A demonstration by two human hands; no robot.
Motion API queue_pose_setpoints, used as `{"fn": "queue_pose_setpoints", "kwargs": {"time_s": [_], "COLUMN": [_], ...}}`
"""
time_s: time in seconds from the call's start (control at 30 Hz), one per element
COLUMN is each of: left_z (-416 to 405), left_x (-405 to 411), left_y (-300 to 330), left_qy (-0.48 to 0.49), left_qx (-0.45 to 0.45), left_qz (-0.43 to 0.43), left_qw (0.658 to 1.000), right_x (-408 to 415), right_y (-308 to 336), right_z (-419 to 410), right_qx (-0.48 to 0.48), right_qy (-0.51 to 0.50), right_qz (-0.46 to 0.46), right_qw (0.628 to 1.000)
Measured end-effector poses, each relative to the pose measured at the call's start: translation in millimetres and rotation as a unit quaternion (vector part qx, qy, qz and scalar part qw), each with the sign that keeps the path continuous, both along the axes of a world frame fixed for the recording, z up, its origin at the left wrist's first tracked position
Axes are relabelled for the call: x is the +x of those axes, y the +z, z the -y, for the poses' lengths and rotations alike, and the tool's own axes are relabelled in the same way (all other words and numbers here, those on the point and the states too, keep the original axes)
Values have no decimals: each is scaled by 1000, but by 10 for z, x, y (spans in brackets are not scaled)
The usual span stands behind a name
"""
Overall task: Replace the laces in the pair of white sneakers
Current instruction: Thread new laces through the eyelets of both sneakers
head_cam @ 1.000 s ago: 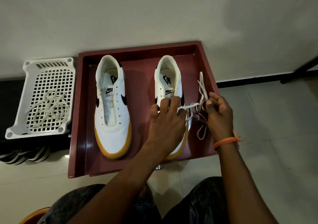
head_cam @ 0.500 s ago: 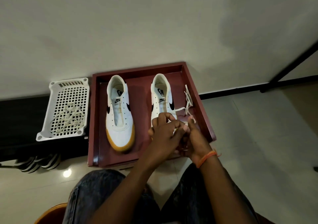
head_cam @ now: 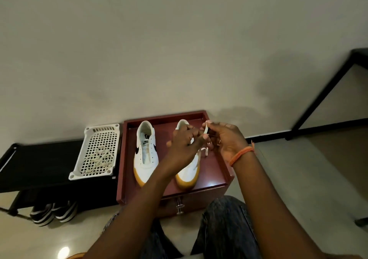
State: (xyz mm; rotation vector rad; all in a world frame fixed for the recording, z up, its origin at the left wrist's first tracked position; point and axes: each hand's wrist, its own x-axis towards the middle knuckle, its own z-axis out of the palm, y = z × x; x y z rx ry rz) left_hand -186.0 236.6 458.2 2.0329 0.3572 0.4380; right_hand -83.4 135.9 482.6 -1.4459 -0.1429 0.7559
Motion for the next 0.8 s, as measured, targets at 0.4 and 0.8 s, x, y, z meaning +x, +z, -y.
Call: {"fn": "queue_pose_setpoints", "kwargs": {"time_s": [0.4,0.8], "left_z": [-230,-525], "left_x": [50,49], "left_y": [1018,304], "left_qy": [-21,-13], "left_qx": [12,3], "left_qz": [78,-34], "left_qw": [997,999], "right_x": [49,264], "right_y": [1110,967], "right_z": [-85,-339], "right_qx": [194,173], "right_qy": [71,-55], "right_qz": [-24,29], "right_qw": [978,983]}}
